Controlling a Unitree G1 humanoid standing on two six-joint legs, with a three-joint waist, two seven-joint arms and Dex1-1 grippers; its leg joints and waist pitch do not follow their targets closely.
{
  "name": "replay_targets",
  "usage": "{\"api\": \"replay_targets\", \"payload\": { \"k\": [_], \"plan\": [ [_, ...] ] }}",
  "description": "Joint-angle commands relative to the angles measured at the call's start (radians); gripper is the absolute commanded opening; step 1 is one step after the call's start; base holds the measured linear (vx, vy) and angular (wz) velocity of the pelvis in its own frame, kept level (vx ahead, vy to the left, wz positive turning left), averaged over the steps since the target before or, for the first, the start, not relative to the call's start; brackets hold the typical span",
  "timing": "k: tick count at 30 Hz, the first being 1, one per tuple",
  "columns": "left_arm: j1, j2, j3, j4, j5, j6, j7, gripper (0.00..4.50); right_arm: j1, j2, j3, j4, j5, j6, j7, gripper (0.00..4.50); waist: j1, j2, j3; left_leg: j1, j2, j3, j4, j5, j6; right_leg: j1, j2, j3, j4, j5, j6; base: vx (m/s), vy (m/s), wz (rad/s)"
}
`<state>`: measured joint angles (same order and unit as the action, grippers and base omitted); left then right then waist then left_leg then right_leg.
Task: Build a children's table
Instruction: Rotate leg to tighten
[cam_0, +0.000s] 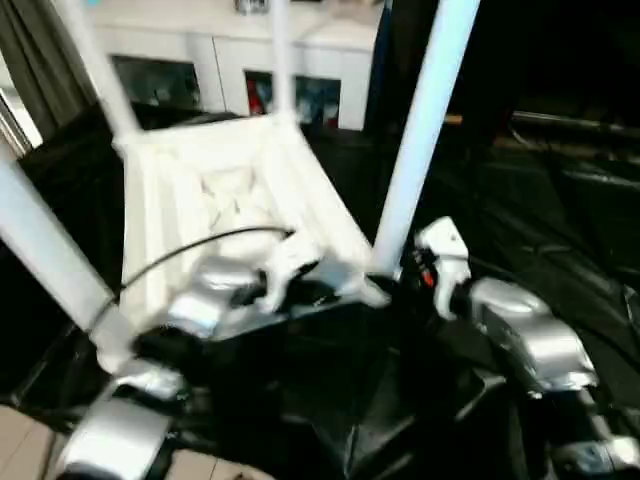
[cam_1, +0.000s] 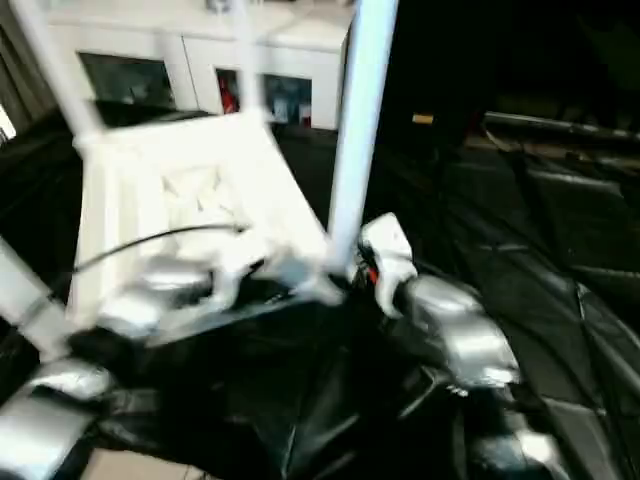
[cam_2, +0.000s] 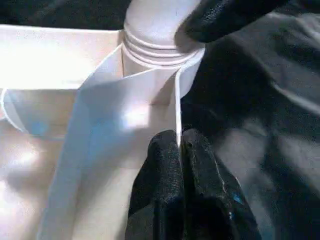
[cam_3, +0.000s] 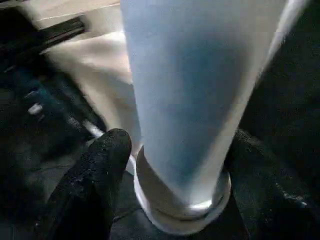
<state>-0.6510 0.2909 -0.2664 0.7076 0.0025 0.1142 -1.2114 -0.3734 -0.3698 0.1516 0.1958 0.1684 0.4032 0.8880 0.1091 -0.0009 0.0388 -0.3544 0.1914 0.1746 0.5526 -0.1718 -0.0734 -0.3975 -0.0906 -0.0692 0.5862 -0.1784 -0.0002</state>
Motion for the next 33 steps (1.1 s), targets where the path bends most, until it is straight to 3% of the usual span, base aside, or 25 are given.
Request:
{"api": "replay_targets", "payload": {
  "k": [1, 4, 5, 10, 18, 21, 23, 26, 27, 29, 31, 32, 33],
  "plan": [
    [0.005, -0.014, -0.038, -0.056, -0.032, 0.006, -0.083, 0.0, 0.012, -0.006, 0.09, -0.037, 0.032, 0.01, 0.122, 3.11, 0.012, -0.007, -0.055, 0.001, 0.042, -0.004, -0.053, -0.183, 0.065, 0.053, -0.057, 0.041, -0.05, -0.116, -0.233, 0.0, 0.0, 0.0],
    [0.014, 0.003, -0.047, -0.075, -0.041, 0.026, -0.123, 0.0, 0.015, -0.033, 0.102, -0.045, 0.03, 0.009, 0.159, 3.11, 0.021, -0.005, -0.055, 0.01, 0.044, -0.001, -0.053, -0.209, 0.052, 0.046, -0.059, 0.043, -0.054, -0.142, -0.239, 0.0, 0.0, 0.0],
    [0.027, 0.025, -0.058, -0.101, -0.052, 0.049, -0.171, 0.0, 0.018, -0.065, 0.113, -0.055, 0.028, 0.009, 0.202, 3.11, 0.029, -0.01, -0.052, 0.005, 0.044, -0.003, -0.055, -0.219, 0.044, 0.051, -0.059, 0.043, -0.05, -0.158, -0.234, 0.0, 0.0, 0.0],
    [0.062, 0.064, -0.07, -0.16, -0.077, 0.09, -0.249, 0.0, 0.018, -0.139, 0.138, -0.073, 0.034, 0.02, 0.292, 3.11, 0.036, -0.016, -0.047, 0.005, 0.044, -0.002, -0.057, -0.24, 0.033, 0.045, -0.062, 0.047, -0.056, -0.223, -0.212, 0.0, 0.0, 0.0],
    [0.075, 0.072, -0.055, -0.181, -0.071, 0.092, -0.231, 0.0, 0.019, -0.129, 0.155, -0.077, 0.036, 0.03, 0.312, 2.48, 0.037, -0.018, -0.05, 0.004, 0.041, -0.004, -0.054, -0.226, 0.027, 0.045, -0.06, 0.046, -0.054, -0.208, -0.207, 0.0, 0.0, 0.0],
    [0.073, 0.069, -0.055, -0.187, -0.074, 0.1, -0.217, 0.0, 0.022, -0.131, 0.15, -0.079, 0.051, 0.038, 0.314, 2.46, 0.038, -0.026, -0.047, 0.001, 0.04, -0.004, -0.054, -0.216, 0.034, 0.046, -0.061, 0.046, -0.053, -0.22, -0.203, 0.0, 0.0, 0.0],
    [0.072, 0.066, -0.049, -0.192, -0.075, 0.103, -0.204, 0.0, 0.025, -0.129, 0.15, -0.078, 0.06, 0.045, 0.319, 2.44, 0.038, -0.023, -0.046, 0.003, 0.041, -0.004, -0.055, -0.218, 0.034, 0.044, -0.062, 0.046, -0.054, -0.228, -0.201, 0.0, 0.0, 0.0],
    [0.064, 0.043, -0.025, -0.175, -0.068, 0.098, -0.139, 0.0, 0.034, -0.098, 0.134, -0.058, 0.062, 0.05, 0.279, 2.42, 0.038, -0.019, -0.046, 0.003, 0.041, -0.005, -0.054, -0.222, 0.031, 0.043, -0.06, 0.046, -0.054, -0.218, -0.203, 0.0, 0.0, 0.0],
    [0.061, 0.035, -0.02, -0.164, -0.061, 0.091, -0.114, 0.0, 0.035, -0.085, 0.124, -0.049, 0.063, 0.052, 0.258, 2.42, 0.037, -0.021, -0.045, 0.004, 0.04, -0.004, -0.055, -0.23, 0.028, 0.042, -0.06, 0.047, -0.056, -0.221, -0.204, 0.0, 0.0, 0.0],
    [0.038, -0.001, -0.003, -0.104, -0.032, 0.067, -0.001, 0.0, 0.034, -0.031, 0.085, 0.0, 0.053, 0.06, 0.151, 2.42, 0.035, -0.018, -0.044, 0.002, 0.039, -0.006, -0.057, -0.246, 0.02, 0.044, -0.061, 0.046, -0.058, -0.244, -0.201, 0.0, 0.0, 0.0],
    [0.004, -0.045, 0.008, -0.031, 0.008, 0.052, 0.142, 0.0, 0.029, 0.033, 0.044, 0.061, 0.025, 0.063, 0.005, 2.41, 0.027, -0.013, -0.04, 0.013, 0.031, -0.012, -0.06, -0.34, -0.023, 0.04, -0.064, 0.041, -0.081, -0.432, -0.149, 0.0, 0.0, 0.0],
    [-0.017, -0.079, 0.021, 0.004, 0.017, 0.061, 0.228, 0.0, 0.021, 0.082, 0.011, 0.099, 0.01, 0.071, -0.109, 2.41, 0.025, -0.012, -0.042, 0.017, 0.031, -0.013, -0.061, -0.354, -0.032, 0.036, -0.066, 0.041, -0.087, -0.478, -0.128, 0.0, 0.0, 0.0],
    [-0.02, -0.083, 0.023, 0.007, 0.018, 0.062, 0.237, 0.0, 0.02, 0.087, 0.008, 0.103, 0.008, 0.072, -0.122, 2.41, 0.025, -0.012, -0.042, 0.017, 0.031, -0.013, -0.061, -0.354, -0.032, 0.036, -0.066, 0.041, -0.087, -0.478, -0.128, 0.0, 0.0, 0.0]
  ]
}}
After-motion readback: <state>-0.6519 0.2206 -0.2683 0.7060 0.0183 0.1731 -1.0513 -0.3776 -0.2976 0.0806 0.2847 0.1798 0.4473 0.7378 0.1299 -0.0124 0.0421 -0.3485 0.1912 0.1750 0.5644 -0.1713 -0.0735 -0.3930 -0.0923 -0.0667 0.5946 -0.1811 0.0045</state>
